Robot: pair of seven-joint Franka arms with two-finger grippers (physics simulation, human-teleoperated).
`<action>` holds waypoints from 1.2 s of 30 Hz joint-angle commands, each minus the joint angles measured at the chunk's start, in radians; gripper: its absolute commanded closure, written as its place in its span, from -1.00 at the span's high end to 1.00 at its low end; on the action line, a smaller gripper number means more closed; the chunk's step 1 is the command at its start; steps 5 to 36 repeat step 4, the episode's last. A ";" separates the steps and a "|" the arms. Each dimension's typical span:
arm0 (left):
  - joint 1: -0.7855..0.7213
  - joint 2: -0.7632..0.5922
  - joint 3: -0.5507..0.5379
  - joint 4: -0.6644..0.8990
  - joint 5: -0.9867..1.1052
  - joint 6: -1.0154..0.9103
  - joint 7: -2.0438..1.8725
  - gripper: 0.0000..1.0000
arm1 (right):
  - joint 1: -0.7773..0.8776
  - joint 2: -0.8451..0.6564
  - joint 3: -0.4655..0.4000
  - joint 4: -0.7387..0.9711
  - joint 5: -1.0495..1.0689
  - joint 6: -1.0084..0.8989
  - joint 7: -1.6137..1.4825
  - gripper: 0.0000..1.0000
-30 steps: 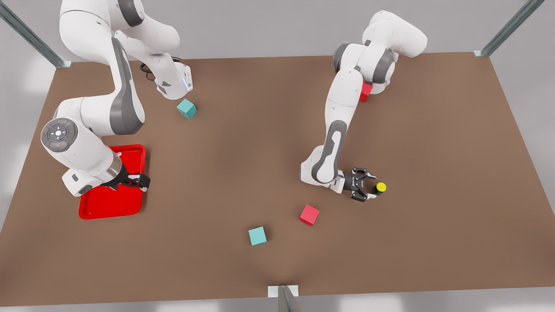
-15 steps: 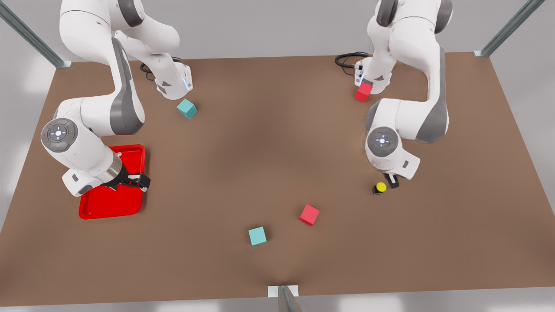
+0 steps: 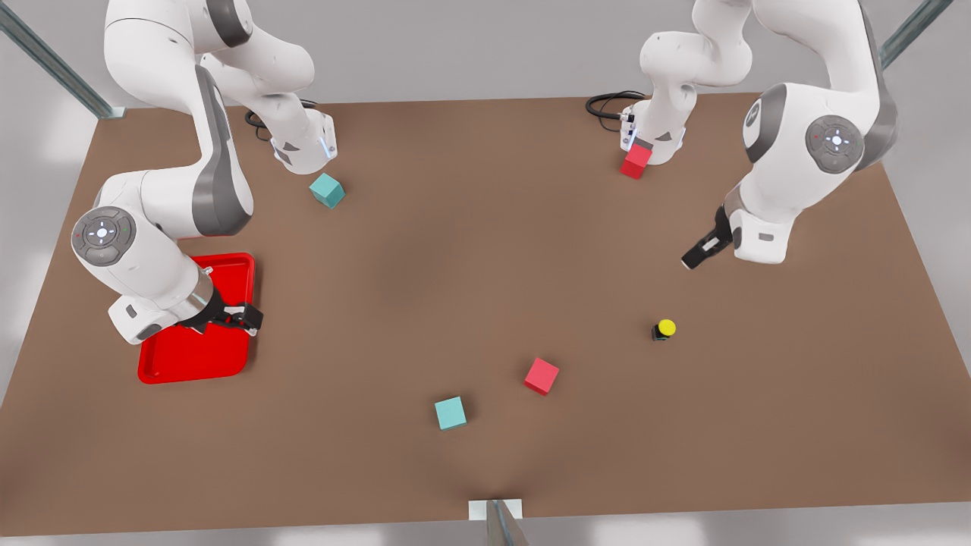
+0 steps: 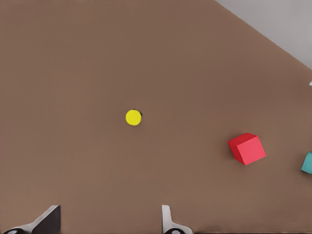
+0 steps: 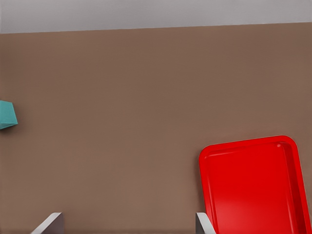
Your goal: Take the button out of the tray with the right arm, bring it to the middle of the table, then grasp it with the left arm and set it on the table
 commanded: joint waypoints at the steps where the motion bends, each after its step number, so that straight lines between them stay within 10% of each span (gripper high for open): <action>1: 0.142 0.007 -0.001 0.007 0.014 0.055 1.043 1.00 | 0.000 -0.001 0.000 0.001 0.001 0.001 -0.001 1.00; 36: 0.142 0.007 -0.001 0.007 0.012 0.047 1.030 1.00 | 0.000 -0.001 0.000 0.001 0.001 -0.001 -0.001 1.00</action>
